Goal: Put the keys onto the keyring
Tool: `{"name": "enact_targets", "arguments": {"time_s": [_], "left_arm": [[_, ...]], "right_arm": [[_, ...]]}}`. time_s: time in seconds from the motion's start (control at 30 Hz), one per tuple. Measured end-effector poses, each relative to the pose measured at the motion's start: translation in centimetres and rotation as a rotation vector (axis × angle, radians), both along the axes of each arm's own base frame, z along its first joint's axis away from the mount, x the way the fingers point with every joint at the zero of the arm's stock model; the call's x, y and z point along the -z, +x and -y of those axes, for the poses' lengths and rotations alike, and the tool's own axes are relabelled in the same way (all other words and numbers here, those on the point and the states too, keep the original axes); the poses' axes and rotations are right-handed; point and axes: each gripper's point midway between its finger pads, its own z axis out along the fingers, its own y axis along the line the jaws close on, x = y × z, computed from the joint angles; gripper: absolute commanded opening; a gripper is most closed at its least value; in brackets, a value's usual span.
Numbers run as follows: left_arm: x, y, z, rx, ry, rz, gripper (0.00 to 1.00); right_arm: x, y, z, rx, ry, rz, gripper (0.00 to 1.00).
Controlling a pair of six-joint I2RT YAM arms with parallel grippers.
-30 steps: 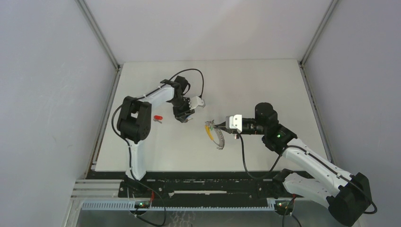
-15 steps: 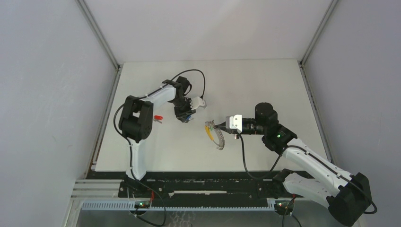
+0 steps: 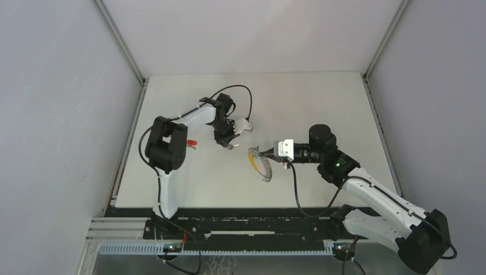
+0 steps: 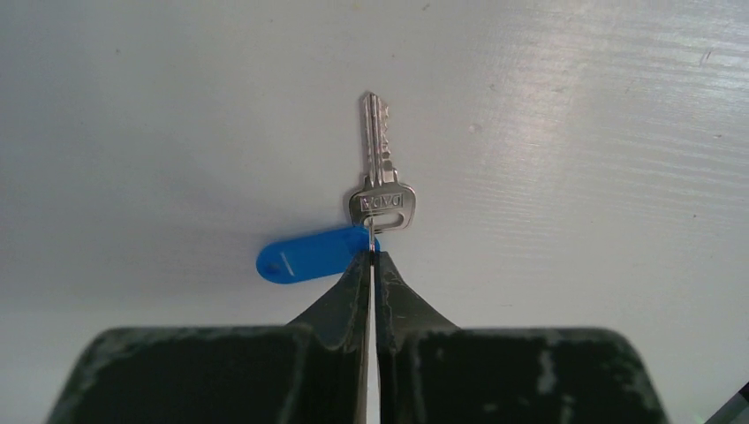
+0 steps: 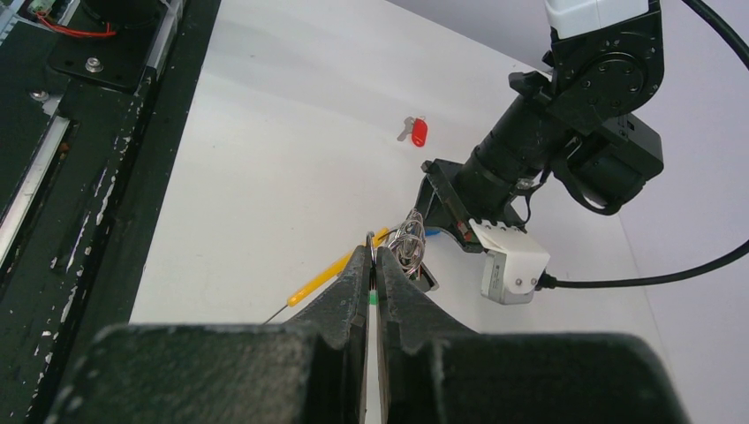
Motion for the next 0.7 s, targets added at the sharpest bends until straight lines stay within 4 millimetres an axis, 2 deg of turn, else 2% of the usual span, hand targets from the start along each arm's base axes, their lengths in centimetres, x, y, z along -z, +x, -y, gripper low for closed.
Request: {"name": "enact_targets", "arguments": {"time_s": [0.2, 0.33, 0.7], "left_arm": [[-0.3, -0.3, 0.6, -0.003, -0.012, -0.002, 0.0], [-1.6, -0.2, 0.9, -0.025, -0.038, 0.035, 0.0], [-9.0, -1.8, 1.9, -0.14, -0.293, 0.319, 0.0]], "right_arm": [[-0.1, 0.0, 0.0, 0.0, 0.001, 0.002, 0.0], [-0.2, -0.1, 0.1, 0.0, 0.004, 0.006, 0.0], [-0.6, -0.2, 0.1, 0.001, 0.013, 0.007, 0.0]]}}
